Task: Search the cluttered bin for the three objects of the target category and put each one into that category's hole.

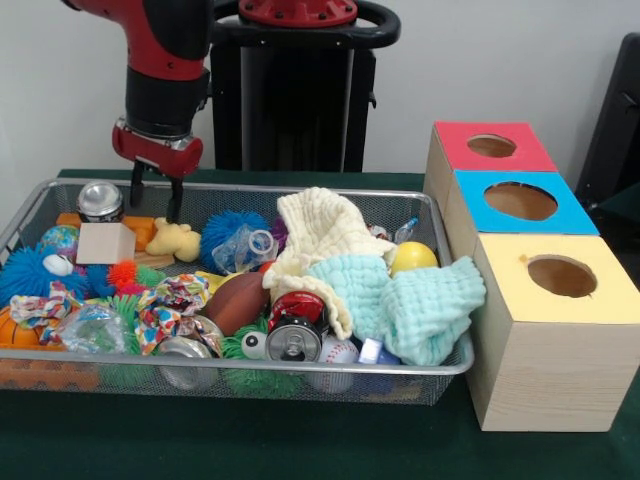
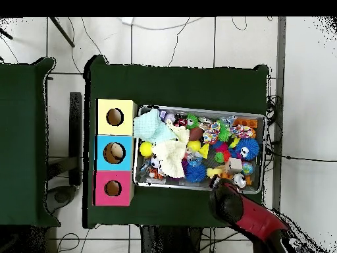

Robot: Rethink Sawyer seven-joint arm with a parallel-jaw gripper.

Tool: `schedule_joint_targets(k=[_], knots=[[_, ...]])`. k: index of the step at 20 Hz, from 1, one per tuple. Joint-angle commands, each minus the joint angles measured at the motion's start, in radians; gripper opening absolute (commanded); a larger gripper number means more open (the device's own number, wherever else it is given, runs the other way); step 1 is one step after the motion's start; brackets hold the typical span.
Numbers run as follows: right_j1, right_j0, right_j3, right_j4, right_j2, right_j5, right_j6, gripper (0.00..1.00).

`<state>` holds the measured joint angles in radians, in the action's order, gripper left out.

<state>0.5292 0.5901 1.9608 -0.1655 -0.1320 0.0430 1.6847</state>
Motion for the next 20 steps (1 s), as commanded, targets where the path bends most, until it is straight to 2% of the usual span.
schedule_joint_targets(k=[1,13,14,20], knots=[[0.048,-0.072,-0.073,0.087,0.003,-0.087,0.182,1.00],[-0.042,-0.057,-0.103,0.097,0.032,0.024,0.185,1.00],[-0.056,-0.011,-0.098,0.070,0.041,0.053,0.176,1.00],[-0.073,0.014,-0.093,0.048,0.043,0.080,0.170,1.00]])
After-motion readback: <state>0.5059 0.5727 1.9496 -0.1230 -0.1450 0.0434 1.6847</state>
